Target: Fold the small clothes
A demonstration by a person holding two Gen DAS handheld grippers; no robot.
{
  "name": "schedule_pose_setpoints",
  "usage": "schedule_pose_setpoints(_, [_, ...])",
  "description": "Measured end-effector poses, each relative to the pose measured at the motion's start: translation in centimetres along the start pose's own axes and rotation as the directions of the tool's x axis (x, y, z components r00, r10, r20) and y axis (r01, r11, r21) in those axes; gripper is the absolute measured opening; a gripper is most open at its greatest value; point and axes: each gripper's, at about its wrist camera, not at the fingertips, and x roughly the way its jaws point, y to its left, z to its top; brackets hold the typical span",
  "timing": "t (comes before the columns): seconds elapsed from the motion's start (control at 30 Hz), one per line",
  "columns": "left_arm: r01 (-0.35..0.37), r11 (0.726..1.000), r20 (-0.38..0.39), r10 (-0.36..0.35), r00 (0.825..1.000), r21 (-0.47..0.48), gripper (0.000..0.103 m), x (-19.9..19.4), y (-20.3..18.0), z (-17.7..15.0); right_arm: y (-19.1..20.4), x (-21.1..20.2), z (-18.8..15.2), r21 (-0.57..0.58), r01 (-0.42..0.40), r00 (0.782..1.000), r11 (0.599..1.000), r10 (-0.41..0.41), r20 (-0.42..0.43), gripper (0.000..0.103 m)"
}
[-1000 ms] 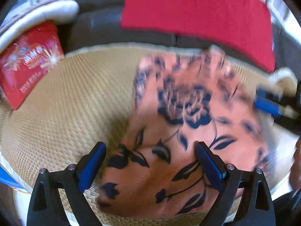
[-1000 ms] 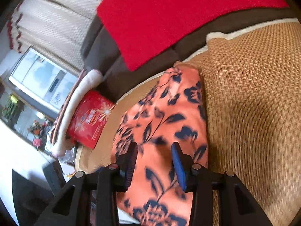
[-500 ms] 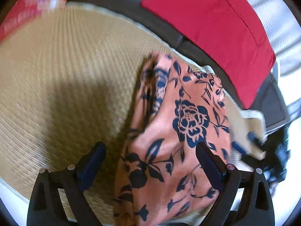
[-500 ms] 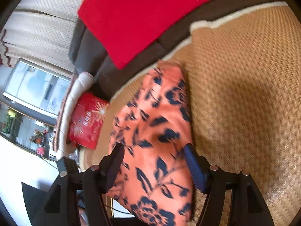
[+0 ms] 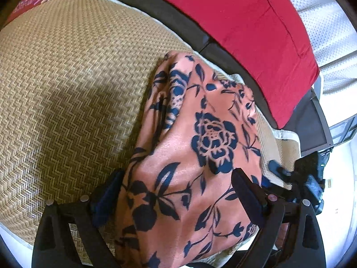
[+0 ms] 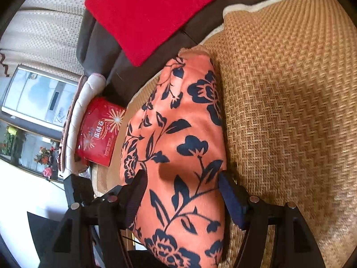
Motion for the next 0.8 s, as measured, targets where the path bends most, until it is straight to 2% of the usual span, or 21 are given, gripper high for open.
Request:
schedule_pose_setpoints(0.03, [0.008, 1.000, 0.010, -0.008, 1.000, 0.008, 0.084, 0.3, -0.4, 0.3, 0.0, 0.3, 0.0, -0.003, 0.012, 1.000, 1.000, -0.012, 0.003, 0.049])
schedule_pose_setpoints(0.1, [-0.002, 0.999, 0.037, 0.001, 0.999, 0.033, 0.079, 0.0, -0.9, 0.3, 0.8, 0.6, 0.0, -0.056, 0.081, 0.996, 0.995, -0.079, 0.026, 0.044])
schedule_pose_setpoints(0.2, [-0.019, 0.999, 0.030, 0.017, 0.999, 0.043, 0.079, 0.6, -1.2, 0.5, 1.7, 0.7, 0.1, -0.093, 0.105, 0.994, 0.990, -0.103, 0.032, 0.044])
schedule_pose_setpoints(0.23, [-0.029, 0.999, 0.021, 0.028, 0.999, 0.041, 0.080, 1.0, -1.3, 0.6, 2.0, 0.9, 0.3, -0.088, 0.106, 0.994, 0.990, -0.104, 0.026, 0.049])
schedule_pose_setpoints(0.33, [-0.073, 0.997, -0.009, 0.074, 0.997, 0.039, 0.080, 2.4, -1.6, 0.8, 1.3, 0.7, 1.2, 0.000, 0.063, 0.997, 0.998, -0.063, 0.043, 0.060])
schedule_pose_setpoints(0.43, [-0.053, 0.997, 0.002, 0.053, 0.999, 0.058, 0.080, 3.2, -2.3, 0.9, 1.0, 1.4, 1.9, 0.039, 0.026, 0.999, 0.999, -0.027, 0.037, 0.062])
schedule_pose_setpoints(0.5, [-0.056, 0.996, 0.015, 0.055, 0.998, 0.075, 0.079, 3.6, -2.9, 1.0, 1.2, 2.1, 2.0, 0.025, 0.034, 0.999, 0.999, -0.035, 0.035, 0.059])
schedule_pose_setpoints(0.57, [-0.044, 0.994, 0.040, 0.040, 0.998, 0.097, 0.079, 3.5, -3.4, 0.9, 1.9, 2.3, 2.1, -0.016, 0.069, 0.996, 0.998, -0.068, 0.050, 0.050])
schedule_pose_setpoints(0.6, [-0.038, 0.993, 0.051, 0.032, 0.998, 0.114, 0.075, 3.0, -3.7, 0.8, 2.5, 2.7, 2.1, -0.043, 0.084, 0.995, 0.996, -0.082, 0.052, 0.047])
schedule_pose_setpoints(0.7, [-0.041, 0.987, 0.058, 0.032, 0.998, 0.154, 0.071, 3.0, -4.6, 0.6, 3.1, 2.9, 2.1, -0.069, 0.096, 0.994, 0.993, -0.092, 0.059, 0.047])
schedule_pose_setpoints(0.77, [-0.052, 0.989, 0.043, 0.047, 0.998, 0.140, 0.073, 3.6, -4.6, 0.8, 3.1, 3.2, 2.3, -0.060, 0.091, 0.995, 0.994, -0.087, 0.052, 0.053])
schedule_pose_setpoints(0.8, [-0.045, 0.992, 0.033, 0.041, 0.999, 0.119, 0.078, 4.0, -4.4, 0.9, 2.6, 2.8, 2.2, -0.046, 0.083, 0.996, 0.995, -0.081, 0.048, 0.061])
